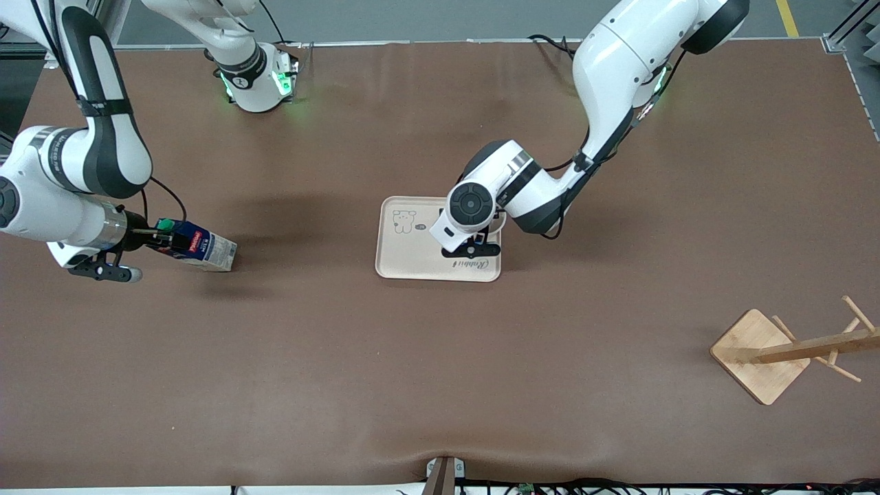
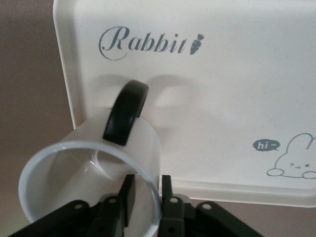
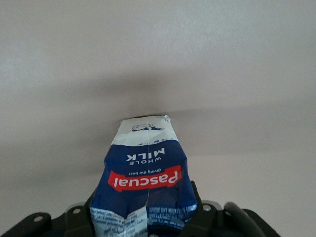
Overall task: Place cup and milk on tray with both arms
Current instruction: 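Lower the mug onto the tray with the left gripper, then release the mug and withdraw the left gripper while the right gripper carries milk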
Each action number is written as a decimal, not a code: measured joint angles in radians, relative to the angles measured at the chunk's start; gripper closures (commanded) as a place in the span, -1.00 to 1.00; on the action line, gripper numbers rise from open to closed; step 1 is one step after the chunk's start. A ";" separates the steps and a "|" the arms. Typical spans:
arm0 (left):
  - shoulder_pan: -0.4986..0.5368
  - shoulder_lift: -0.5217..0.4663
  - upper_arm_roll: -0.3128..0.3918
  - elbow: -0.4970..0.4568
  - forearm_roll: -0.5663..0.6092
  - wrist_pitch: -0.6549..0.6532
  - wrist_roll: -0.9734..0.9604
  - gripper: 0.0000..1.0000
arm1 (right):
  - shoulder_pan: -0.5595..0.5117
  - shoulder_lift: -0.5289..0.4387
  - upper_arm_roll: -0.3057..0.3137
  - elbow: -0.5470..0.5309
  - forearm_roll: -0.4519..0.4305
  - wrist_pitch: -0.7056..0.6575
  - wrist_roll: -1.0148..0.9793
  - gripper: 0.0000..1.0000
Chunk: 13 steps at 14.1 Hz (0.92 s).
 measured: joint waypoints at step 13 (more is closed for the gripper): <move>0.127 -0.115 0.013 0.106 0.022 -0.019 -0.007 -1.00 | 0.306 0.013 0.015 0.261 0.084 -0.267 0.200 1.00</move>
